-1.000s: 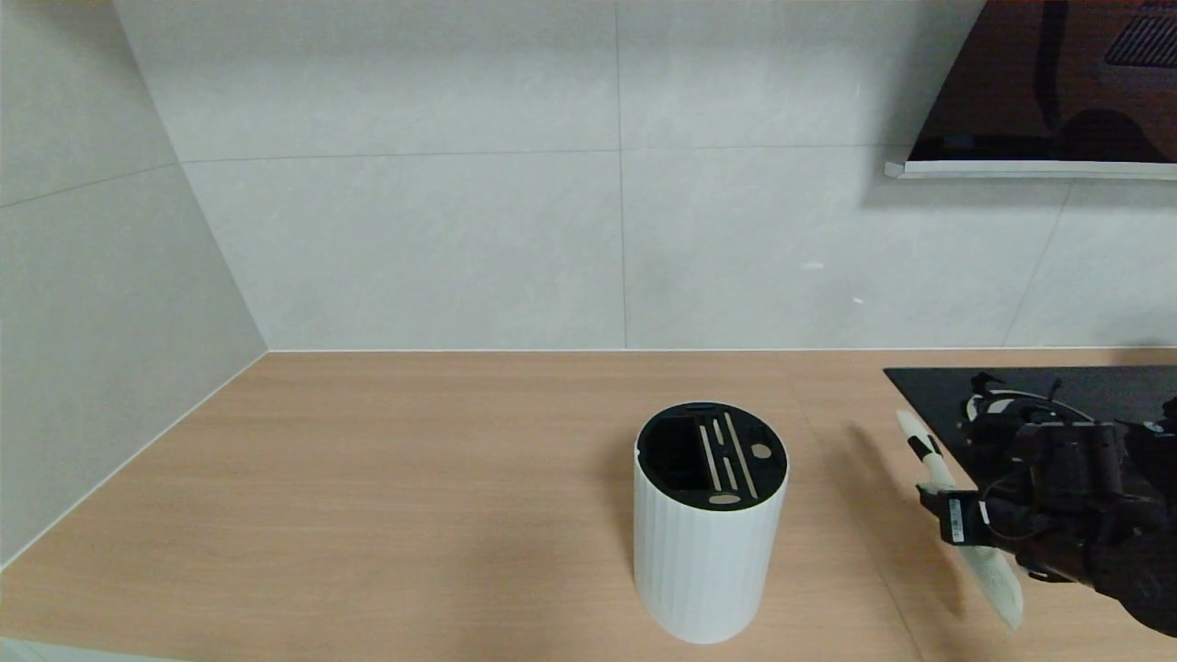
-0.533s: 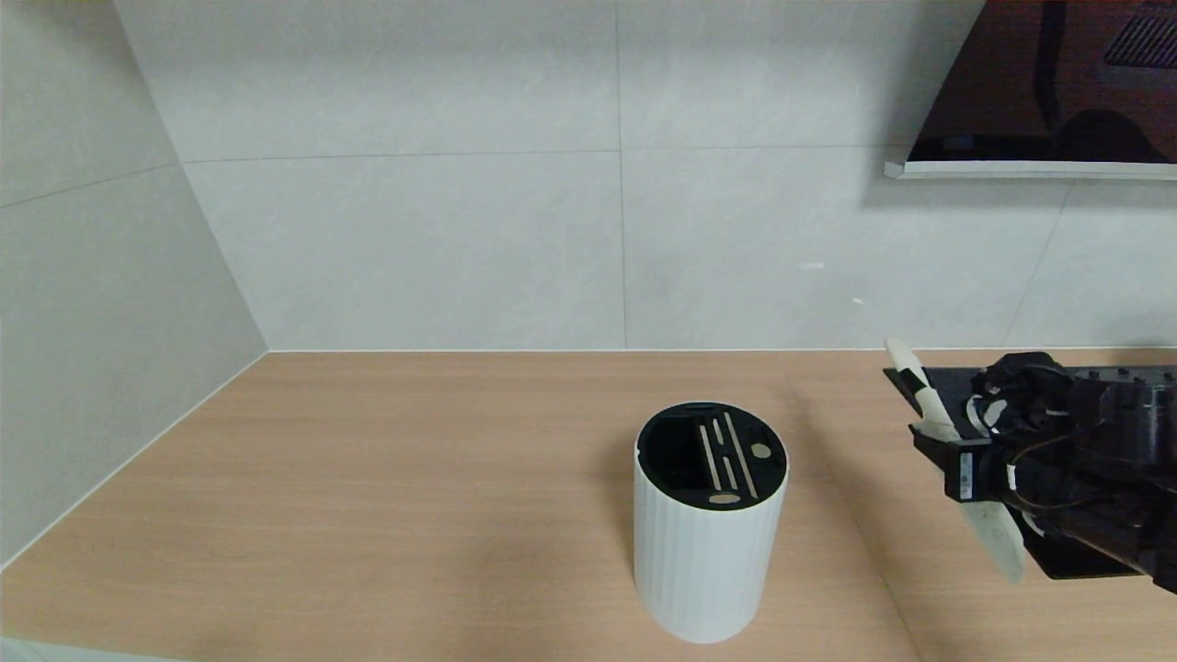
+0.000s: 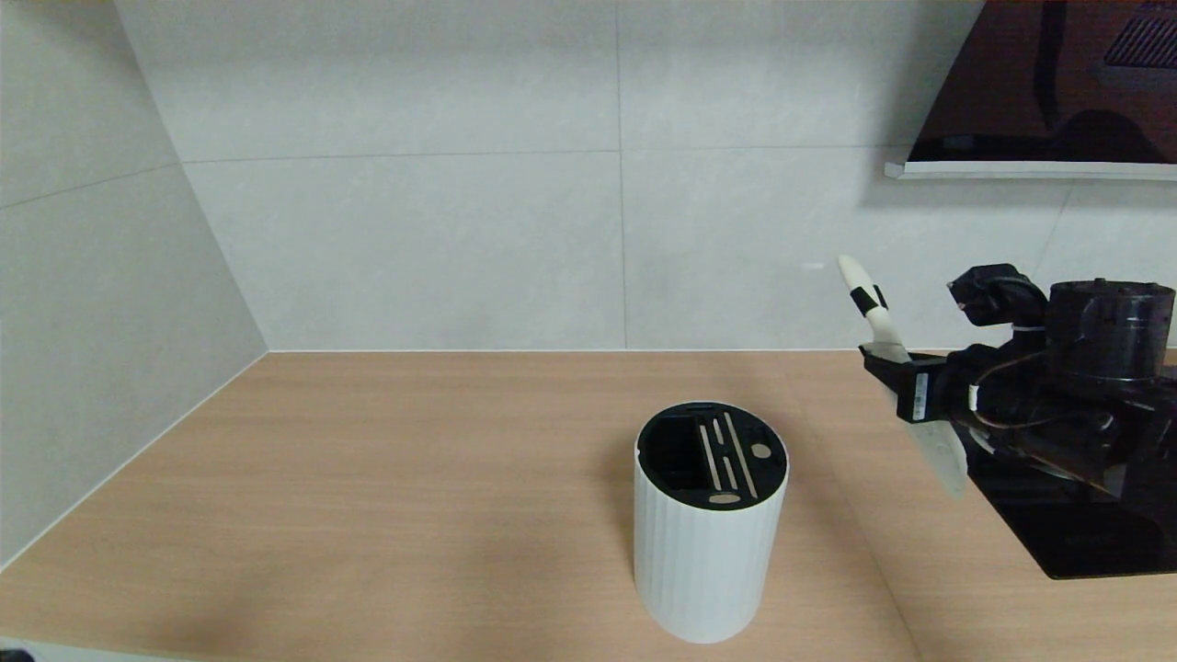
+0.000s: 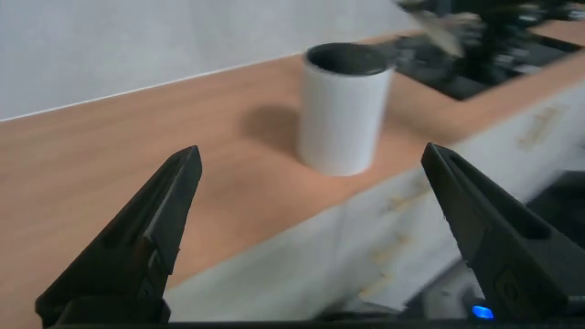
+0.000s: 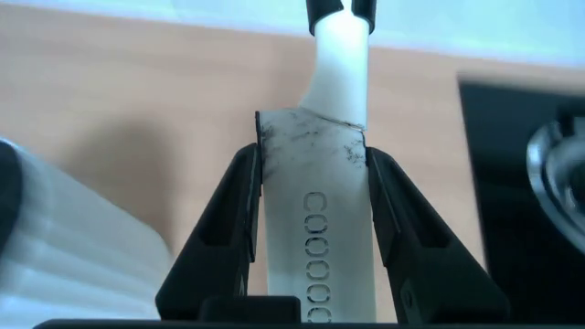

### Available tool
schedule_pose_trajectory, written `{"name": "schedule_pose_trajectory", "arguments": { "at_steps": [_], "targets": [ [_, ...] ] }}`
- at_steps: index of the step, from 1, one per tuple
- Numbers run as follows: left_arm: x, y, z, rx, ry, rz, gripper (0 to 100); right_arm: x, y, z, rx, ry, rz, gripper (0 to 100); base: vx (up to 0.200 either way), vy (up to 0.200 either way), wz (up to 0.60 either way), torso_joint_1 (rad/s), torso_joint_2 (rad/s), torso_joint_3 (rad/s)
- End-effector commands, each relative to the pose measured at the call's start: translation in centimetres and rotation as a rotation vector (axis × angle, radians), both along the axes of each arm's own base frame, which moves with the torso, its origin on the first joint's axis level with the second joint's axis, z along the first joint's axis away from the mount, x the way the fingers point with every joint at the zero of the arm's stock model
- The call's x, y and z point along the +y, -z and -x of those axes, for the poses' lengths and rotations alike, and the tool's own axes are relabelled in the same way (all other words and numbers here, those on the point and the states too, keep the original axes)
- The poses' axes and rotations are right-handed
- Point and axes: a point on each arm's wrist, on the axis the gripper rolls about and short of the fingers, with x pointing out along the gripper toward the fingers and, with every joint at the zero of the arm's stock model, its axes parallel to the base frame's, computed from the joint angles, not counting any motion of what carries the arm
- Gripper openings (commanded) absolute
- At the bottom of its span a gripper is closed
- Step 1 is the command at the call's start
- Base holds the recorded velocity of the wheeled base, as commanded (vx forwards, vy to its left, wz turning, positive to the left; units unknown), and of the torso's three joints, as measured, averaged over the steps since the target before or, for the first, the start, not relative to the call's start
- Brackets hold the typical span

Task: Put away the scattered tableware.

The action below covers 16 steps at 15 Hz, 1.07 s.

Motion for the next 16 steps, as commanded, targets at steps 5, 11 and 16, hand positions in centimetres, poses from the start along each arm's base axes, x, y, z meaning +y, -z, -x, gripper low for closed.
{"name": "schedule_pose_trajectory", "arguments": {
  "at_steps": [5,11,16],
  "targets": [
    [-2.7,-5.4,-14.8,0.219,0.223,-0.003,100,5.4,-3.4,0.6,-0.101,-0.170,-0.040,0,0.000,0.000,0.00,0.000,0.00,0.000],
    [-5.5,-3.9,-19.2,0.308,0.293,0.239,100,8.7,-4.8,4.4,-0.129,-0.268,-0.092,0,0.000,0.000,0.00,0.000,0.00,0.000],
    [-7.9,-2.8,-21.3,0.434,0.361,0.451,100,11.2,-5.7,7.3,-0.121,-0.390,-0.189,0,0.000,0.000,0.00,0.000,0.00,0.000]
  ]
}}
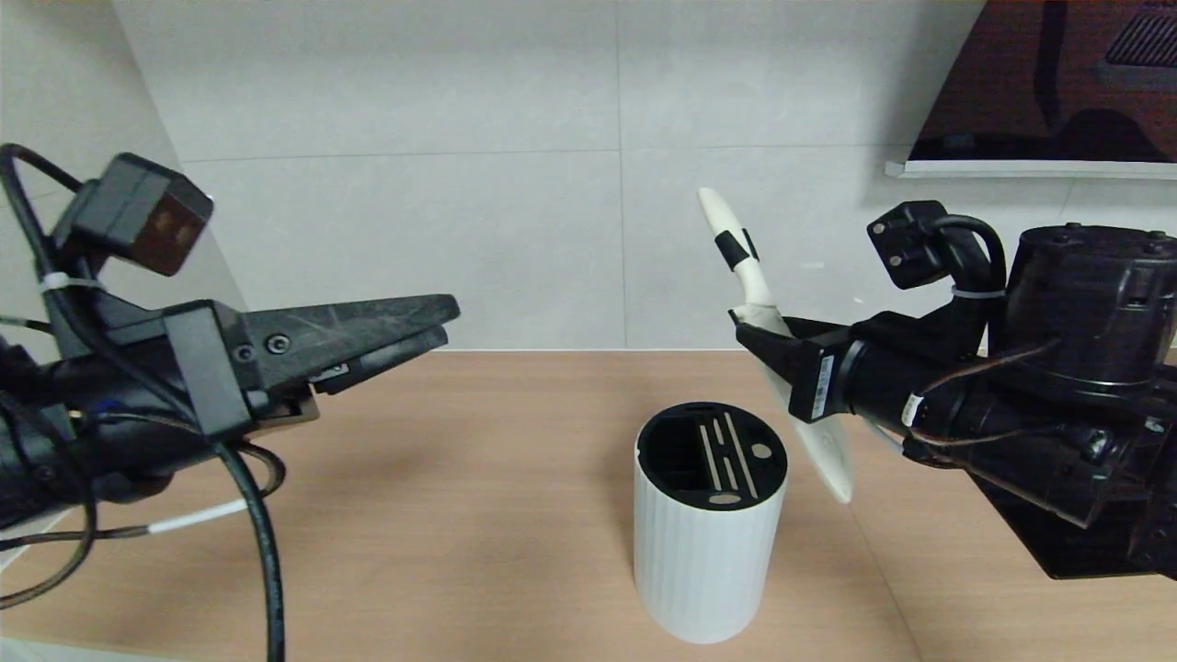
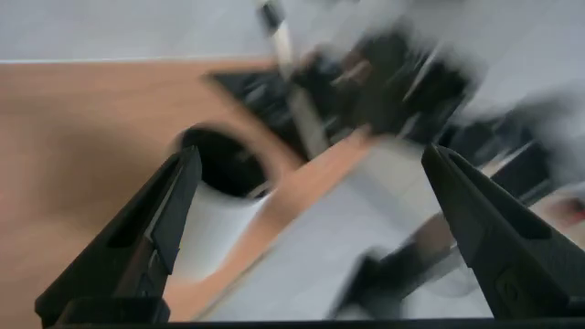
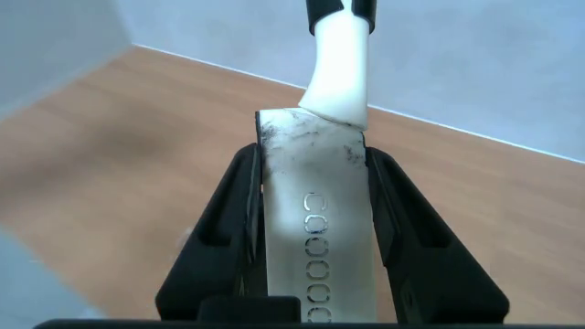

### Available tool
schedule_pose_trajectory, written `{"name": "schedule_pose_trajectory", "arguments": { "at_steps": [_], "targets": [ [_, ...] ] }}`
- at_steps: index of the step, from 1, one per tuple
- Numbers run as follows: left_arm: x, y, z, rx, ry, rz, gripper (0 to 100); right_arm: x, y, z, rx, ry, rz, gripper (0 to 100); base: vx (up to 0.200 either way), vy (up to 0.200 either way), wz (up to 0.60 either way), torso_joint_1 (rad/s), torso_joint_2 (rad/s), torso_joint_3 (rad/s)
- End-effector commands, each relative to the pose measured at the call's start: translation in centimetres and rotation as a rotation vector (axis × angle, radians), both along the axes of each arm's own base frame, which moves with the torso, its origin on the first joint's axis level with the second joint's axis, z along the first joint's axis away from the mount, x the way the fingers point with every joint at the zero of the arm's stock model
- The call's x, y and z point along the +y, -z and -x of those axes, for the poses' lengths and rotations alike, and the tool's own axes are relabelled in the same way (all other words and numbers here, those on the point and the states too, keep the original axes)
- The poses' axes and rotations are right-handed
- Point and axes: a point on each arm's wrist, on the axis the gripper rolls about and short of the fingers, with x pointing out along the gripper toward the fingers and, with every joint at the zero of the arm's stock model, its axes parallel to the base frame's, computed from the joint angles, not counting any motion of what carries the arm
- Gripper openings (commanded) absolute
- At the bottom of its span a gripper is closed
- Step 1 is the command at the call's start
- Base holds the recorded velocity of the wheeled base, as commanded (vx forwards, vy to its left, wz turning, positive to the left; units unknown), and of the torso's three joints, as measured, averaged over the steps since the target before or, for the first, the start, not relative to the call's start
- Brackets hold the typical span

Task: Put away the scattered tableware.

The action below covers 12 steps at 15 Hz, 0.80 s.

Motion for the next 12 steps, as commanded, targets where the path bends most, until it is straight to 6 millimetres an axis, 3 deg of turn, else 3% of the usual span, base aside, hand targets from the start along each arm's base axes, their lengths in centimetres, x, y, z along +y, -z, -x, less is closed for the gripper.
{"name": "schedule_pose_trajectory", "arguments": {
  "at_steps": [1,5,12],
  "targets": [
    [-2.2,2.9,-1.9,0.089,0.022,-0.019,100,1.6,-0.5,1.9,0.001,-0.089,-0.034,0,0.000,0.000,0.00,0.000,0.00,0.000],
    [-5.9,3.7,-3.6,0.048,-0.147,0.012,100,3.8,0.3,4.1,0.024,-0.191,-0.012,0,0.000,0.000,0.00,0.000,0.00,0.000],
    [-7.0,3.4,-2.9,-0.003,-0.099,0.047,100,5.4,1.8,4.5,0.071,-0.233,0.003,0,0.000,0.000,0.00,0.000,0.00,0.000]
  ]
}}
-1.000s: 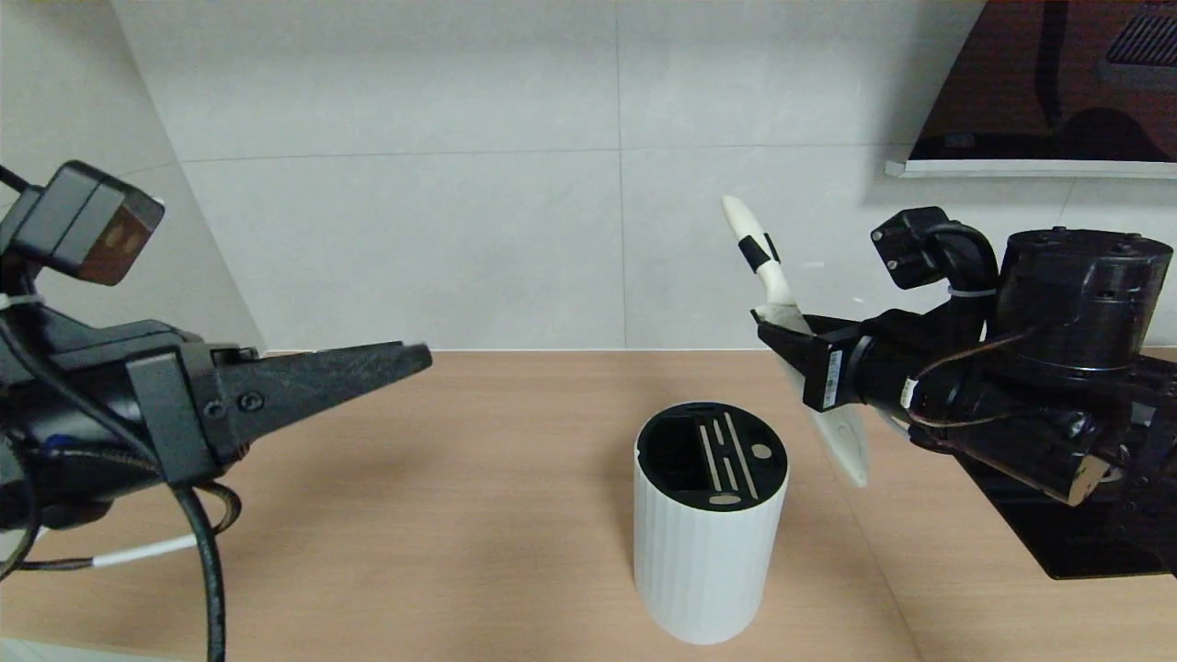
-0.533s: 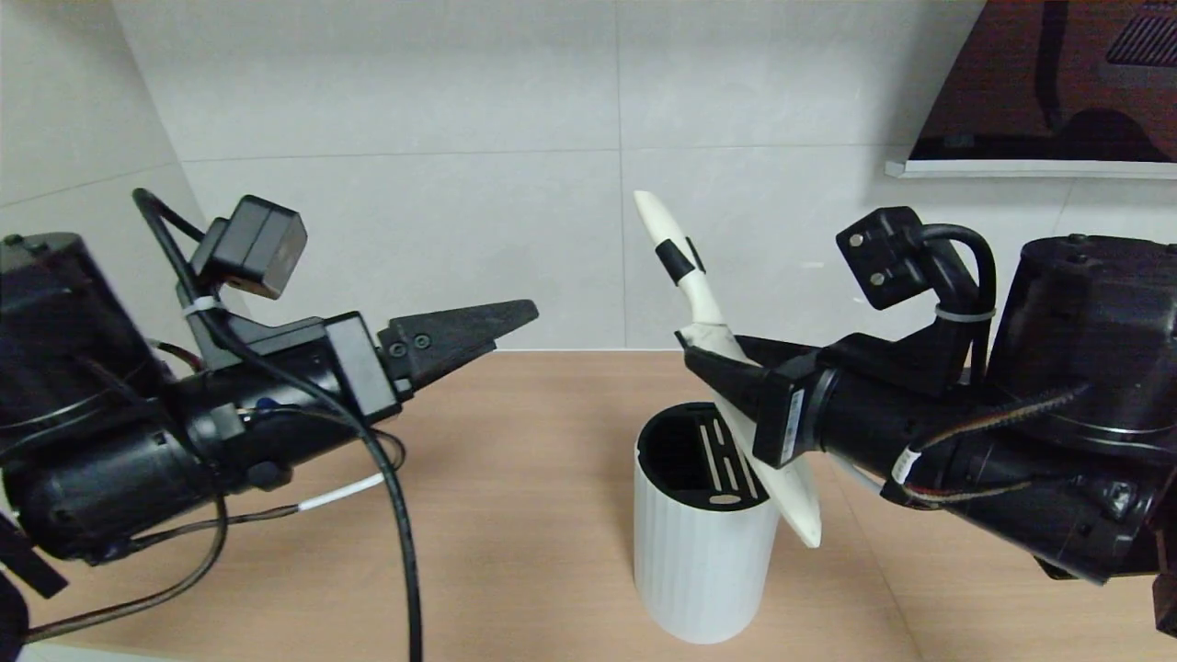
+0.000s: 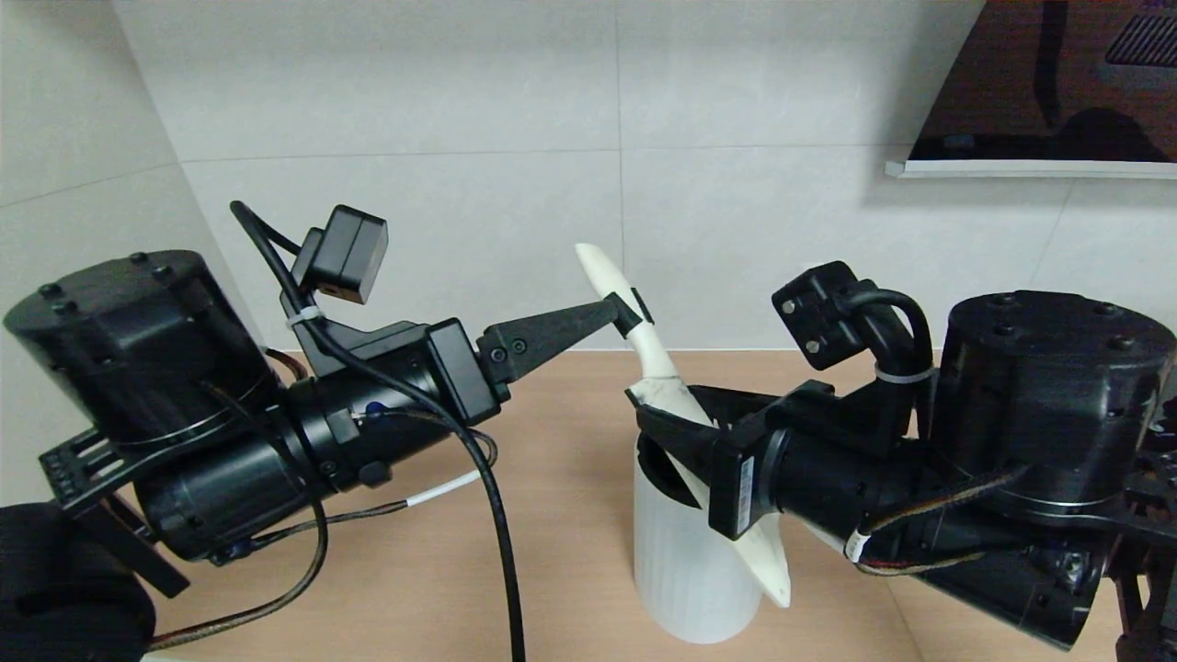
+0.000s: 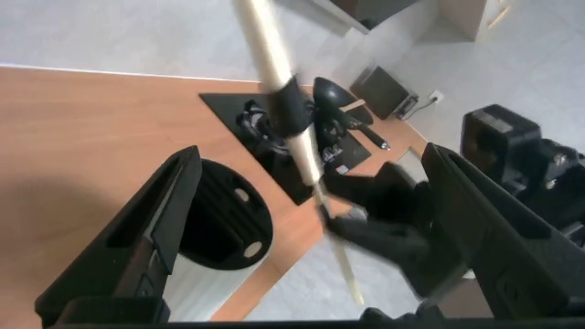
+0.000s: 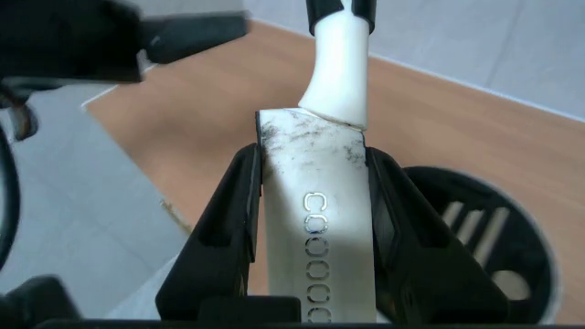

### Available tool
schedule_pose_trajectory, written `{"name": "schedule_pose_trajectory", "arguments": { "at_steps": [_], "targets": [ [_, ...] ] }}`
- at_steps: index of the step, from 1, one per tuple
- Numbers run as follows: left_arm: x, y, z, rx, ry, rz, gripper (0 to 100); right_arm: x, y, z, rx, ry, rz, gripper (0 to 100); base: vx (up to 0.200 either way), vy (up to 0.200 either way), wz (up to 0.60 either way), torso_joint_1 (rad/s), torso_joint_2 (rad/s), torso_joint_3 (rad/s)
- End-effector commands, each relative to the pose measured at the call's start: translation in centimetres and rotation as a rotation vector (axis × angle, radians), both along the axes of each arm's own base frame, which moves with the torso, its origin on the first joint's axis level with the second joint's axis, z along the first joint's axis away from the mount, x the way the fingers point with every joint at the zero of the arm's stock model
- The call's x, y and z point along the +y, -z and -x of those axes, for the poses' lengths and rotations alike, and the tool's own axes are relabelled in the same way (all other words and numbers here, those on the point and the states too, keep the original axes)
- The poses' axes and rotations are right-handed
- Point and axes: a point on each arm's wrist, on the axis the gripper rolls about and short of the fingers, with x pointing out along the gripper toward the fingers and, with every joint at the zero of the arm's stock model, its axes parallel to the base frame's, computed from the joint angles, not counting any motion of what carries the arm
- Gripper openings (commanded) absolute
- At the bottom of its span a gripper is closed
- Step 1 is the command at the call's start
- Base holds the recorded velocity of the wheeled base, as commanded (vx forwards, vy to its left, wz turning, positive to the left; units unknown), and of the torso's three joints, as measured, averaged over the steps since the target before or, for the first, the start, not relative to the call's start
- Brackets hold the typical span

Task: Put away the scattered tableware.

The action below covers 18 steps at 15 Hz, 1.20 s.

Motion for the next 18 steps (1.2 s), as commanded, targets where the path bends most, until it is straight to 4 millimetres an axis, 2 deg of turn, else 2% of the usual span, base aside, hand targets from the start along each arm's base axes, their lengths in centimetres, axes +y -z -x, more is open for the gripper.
{"name": "schedule_pose_trajectory", "arguments": {
  "at_steps": [1,6,8,18],
  "targets": [
    [-0.2,0.4,0.0,0.003,0.008,-0.002,100,0.6,0.4,0.3,0.024,-0.020,-0.005,0,0.000,0.000,0.00,0.000,0.00,0.000],
    [-1.3,1.4,-1.0,-0.018,0.018,0.010,100,1.0,0.0,0.8,0.043,-0.043,-0.044,0,0.000,0.000,0.00,0.000,0.00,0.000],
    [-2.3,1.8,-1.2,-0.048,0.043,0.032,100,1.1,0.0,0.8,0.054,-0.044,-0.055,0,0.000,0.000,0.00,0.000,0.00,0.000],
    [-2.9,2.2,-1.5,-0.056,0.050,0.039,100,1.5,0.1,1.6,0.071,-0.076,-0.064,0,0.000,0.000,0.00,0.000,0.00,0.000]
  ]
}}
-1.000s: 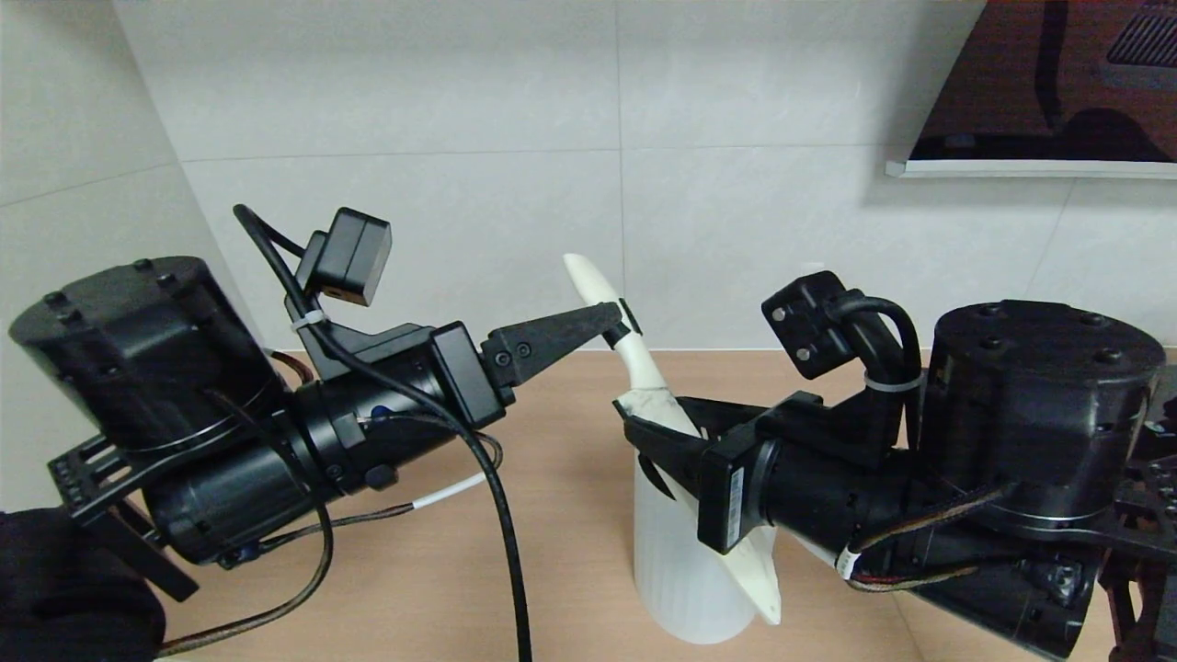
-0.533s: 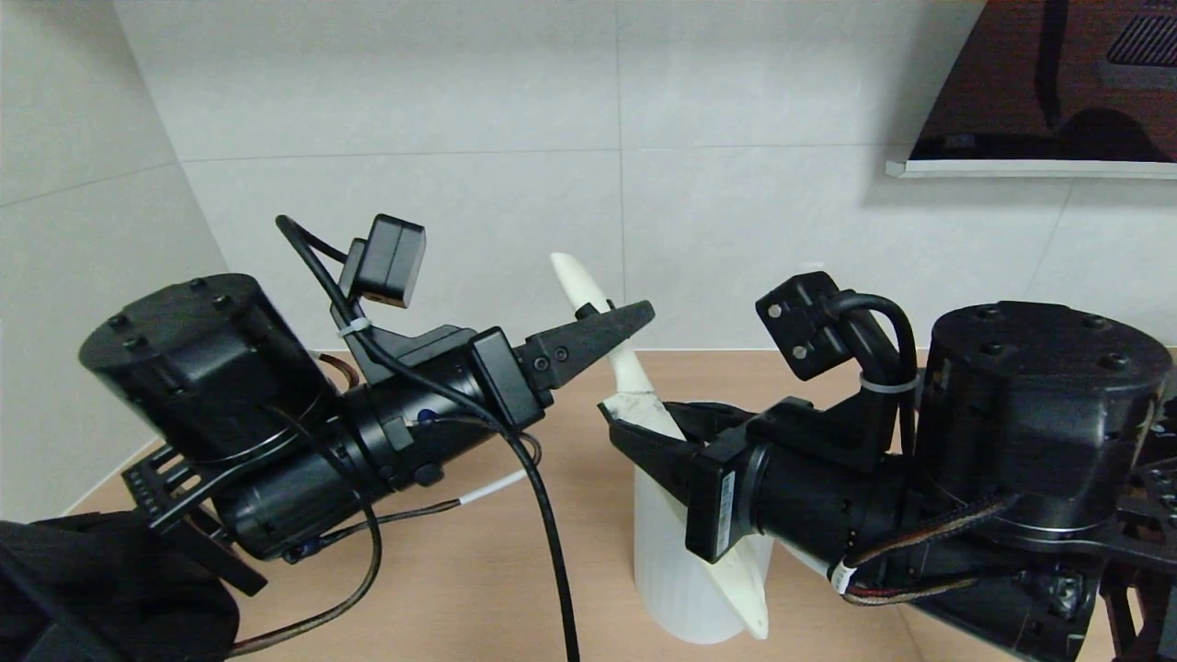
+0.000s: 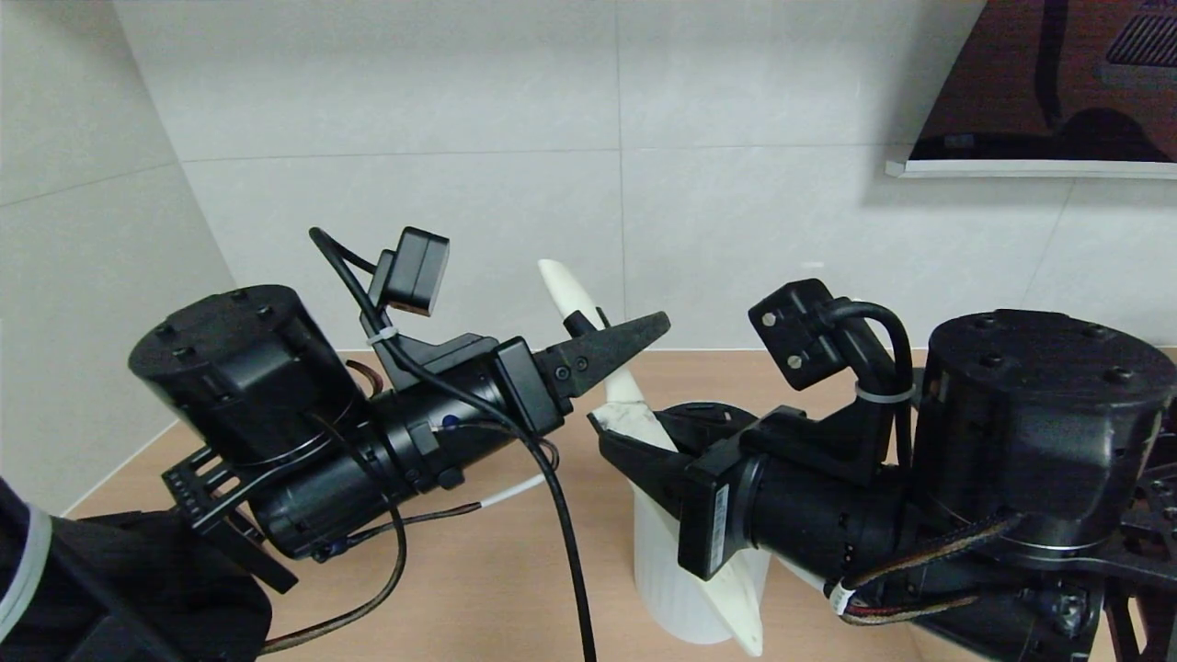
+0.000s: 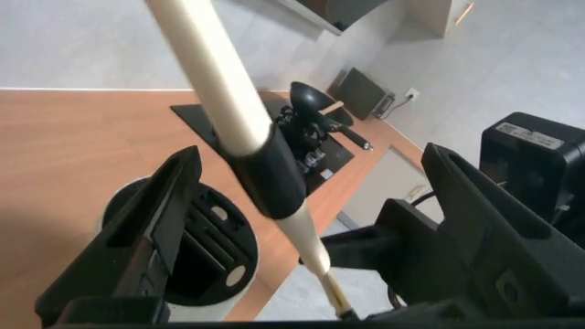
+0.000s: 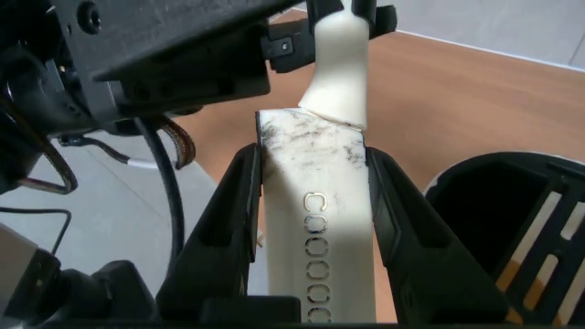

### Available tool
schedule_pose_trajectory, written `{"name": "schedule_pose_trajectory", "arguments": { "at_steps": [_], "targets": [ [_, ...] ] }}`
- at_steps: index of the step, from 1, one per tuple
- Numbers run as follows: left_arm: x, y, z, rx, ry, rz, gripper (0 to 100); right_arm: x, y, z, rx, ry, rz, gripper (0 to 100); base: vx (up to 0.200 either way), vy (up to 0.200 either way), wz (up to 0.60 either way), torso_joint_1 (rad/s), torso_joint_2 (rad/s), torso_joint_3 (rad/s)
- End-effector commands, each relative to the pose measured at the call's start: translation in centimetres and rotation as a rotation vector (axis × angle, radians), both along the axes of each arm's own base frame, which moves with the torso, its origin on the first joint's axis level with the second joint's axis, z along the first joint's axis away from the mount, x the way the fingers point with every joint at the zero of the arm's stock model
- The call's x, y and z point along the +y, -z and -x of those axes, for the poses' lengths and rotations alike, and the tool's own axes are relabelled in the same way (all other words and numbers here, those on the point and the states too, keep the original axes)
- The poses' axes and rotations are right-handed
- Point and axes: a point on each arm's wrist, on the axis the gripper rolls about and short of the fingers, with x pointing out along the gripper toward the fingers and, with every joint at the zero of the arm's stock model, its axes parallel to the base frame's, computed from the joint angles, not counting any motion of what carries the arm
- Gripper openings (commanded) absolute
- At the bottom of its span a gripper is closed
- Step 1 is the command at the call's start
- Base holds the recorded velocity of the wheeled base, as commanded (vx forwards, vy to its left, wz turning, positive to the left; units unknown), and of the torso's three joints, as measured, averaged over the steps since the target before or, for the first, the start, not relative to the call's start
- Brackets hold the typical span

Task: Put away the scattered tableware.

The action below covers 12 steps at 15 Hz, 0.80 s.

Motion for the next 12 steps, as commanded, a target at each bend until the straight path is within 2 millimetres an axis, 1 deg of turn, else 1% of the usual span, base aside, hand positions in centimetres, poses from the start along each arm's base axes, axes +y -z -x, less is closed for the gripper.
{"name": "schedule_pose_trajectory", "arguments": {
  "at_steps": [1,4,12],
  "targets": [
    [-0.13,0.33,-0.35,-0.004,-0.005,0.003,100,0.03,0.10,0.10,0.002,-0.003,0.003,0,0.000,0.000,0.00,0.000,0.00,0.000],
    [0.00,0.06,-0.34,-0.022,-0.012,0.016,100,0.02,0.16,0.10,0.003,-0.003,0.006,0,0.000,0.000,0.00,0.000,0.00,0.000],
    [0.23,0.42,-0.80,-0.017,-0.028,0.005,100,-0.10,0.28,0.18,0.005,-0.005,0.011,0,0.000,0.000,0.00,0.000,0.00,0.000]
  ]
}}
